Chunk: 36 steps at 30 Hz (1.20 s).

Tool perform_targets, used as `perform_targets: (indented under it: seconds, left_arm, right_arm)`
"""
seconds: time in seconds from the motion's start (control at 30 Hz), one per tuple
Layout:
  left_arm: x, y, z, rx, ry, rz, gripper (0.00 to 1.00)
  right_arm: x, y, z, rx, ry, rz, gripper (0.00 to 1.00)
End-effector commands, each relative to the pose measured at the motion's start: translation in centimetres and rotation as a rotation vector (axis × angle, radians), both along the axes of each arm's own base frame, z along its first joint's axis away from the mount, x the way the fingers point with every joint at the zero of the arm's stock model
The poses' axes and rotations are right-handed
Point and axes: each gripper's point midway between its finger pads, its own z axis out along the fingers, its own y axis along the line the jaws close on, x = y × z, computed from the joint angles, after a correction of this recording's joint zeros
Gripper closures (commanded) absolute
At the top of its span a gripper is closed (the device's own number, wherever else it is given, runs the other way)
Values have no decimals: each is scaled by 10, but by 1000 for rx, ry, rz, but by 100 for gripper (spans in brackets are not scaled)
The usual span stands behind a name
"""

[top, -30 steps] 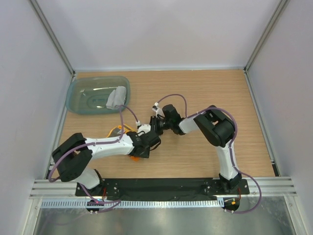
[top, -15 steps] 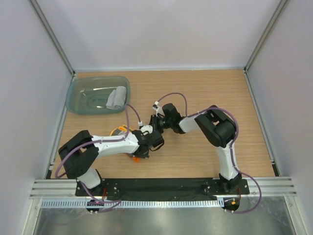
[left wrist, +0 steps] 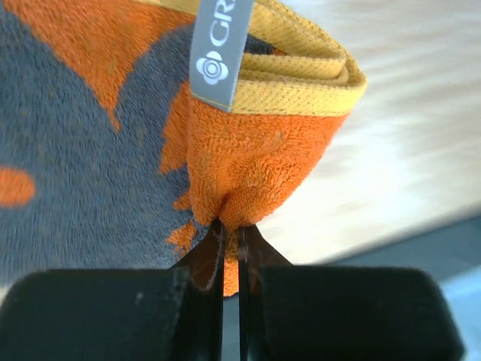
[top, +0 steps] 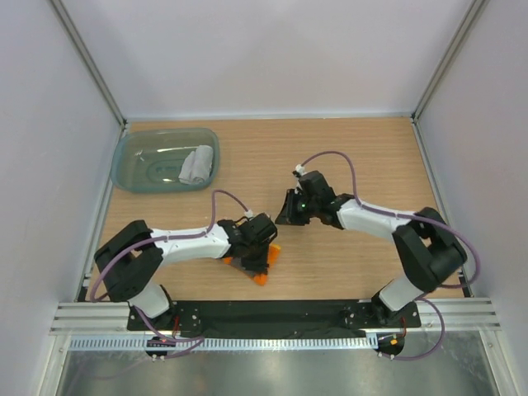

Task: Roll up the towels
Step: Roll the towel

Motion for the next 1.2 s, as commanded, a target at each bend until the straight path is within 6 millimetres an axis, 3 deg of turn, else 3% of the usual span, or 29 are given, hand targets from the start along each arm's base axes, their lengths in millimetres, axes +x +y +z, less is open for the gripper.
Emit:
perform_targets:
  seconds: [0.0, 0.13, 0.17, 0.37, 0.53, 0.77, 1.17]
  left_arm:
    - [-33, -63, 9, -357, 241, -57, 100]
    - [-35, -80, 21, -531, 328, -49, 100]
    - [-28, -93, 31, -618, 309, -66, 100]
    - [-16, -105, 61, -902, 418, -57, 100]
    - [-3, -95, 46, -920, 468, -4, 100]
    - [3, -83, 39, -925, 484, 22, 100]
    - [-3, -74, 22, -899, 510, 43, 100]
  right_arm:
    - [-18, -37, 2, -113, 38, -117, 80]
    - [-40, -61, 9, -157, 60, -163, 77]
    - [-43, -64, 11, -164, 62, -169, 75]
    - [-67, -78, 28, -137, 49, -166, 69]
    - [-85, -61, 41, 6, 49, -92, 56]
    - [-108, -54, 7, 13, 104, -69, 52]
    - [-107, -20, 0, 25, 67, -13, 52]
